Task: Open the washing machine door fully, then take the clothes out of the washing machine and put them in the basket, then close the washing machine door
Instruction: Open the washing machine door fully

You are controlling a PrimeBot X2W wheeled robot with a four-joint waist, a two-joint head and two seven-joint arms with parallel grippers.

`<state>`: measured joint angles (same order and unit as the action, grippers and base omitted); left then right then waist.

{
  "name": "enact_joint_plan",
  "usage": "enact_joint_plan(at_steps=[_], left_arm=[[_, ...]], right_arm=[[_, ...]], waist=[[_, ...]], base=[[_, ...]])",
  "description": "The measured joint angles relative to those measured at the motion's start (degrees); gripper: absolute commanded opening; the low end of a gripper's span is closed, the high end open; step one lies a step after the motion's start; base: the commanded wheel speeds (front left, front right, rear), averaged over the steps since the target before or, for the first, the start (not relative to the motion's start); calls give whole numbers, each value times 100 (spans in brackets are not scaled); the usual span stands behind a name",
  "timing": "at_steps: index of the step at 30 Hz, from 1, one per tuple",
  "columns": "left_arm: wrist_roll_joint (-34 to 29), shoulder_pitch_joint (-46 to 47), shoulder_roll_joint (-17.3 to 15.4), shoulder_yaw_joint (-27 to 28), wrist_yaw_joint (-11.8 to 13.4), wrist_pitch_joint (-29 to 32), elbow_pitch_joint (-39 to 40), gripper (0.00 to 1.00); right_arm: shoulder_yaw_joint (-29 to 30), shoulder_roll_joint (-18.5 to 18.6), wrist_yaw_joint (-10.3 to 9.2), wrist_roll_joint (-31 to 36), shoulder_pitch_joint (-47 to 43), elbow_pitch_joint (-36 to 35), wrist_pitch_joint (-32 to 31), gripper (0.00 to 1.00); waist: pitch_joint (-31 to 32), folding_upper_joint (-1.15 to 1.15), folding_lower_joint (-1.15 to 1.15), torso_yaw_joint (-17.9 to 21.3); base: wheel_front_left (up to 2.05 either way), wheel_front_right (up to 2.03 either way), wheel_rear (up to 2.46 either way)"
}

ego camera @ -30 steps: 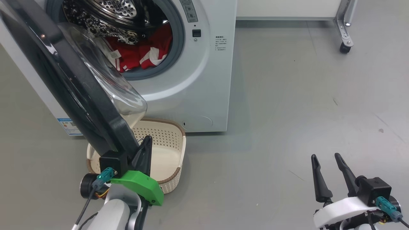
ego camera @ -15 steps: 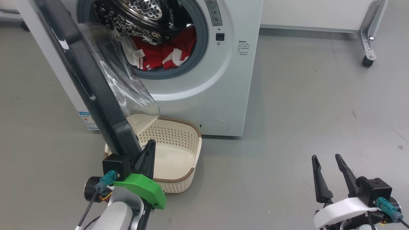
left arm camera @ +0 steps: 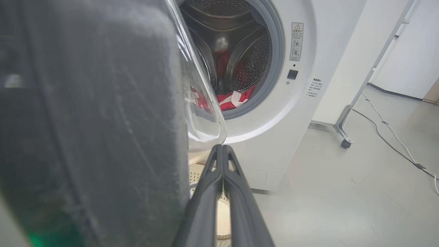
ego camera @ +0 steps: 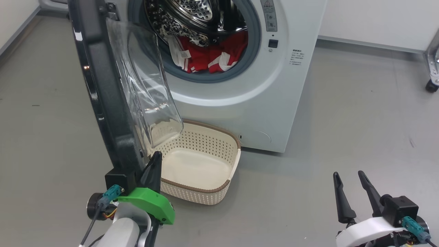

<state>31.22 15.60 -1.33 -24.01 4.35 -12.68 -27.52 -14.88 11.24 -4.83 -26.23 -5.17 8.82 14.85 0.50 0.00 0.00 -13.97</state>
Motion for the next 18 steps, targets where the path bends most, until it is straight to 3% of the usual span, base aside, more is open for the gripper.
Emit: enact_joint_plan(at_steps=[12, 18], left_arm=[[107, -7, -16, 316, 68, -58, -53, 0], [154, -13, -182, 525, 78, -108, -54, 0]], right_arm=[[-63, -1, 32, 66, -10, 24, 0, 100], [-102, -1, 67, 77, -10, 29, 0, 100]], waist=[[-1, 0, 0, -516], [-50, 0, 0, -662]], base=[[0, 0, 0], [0, 0, 0]])
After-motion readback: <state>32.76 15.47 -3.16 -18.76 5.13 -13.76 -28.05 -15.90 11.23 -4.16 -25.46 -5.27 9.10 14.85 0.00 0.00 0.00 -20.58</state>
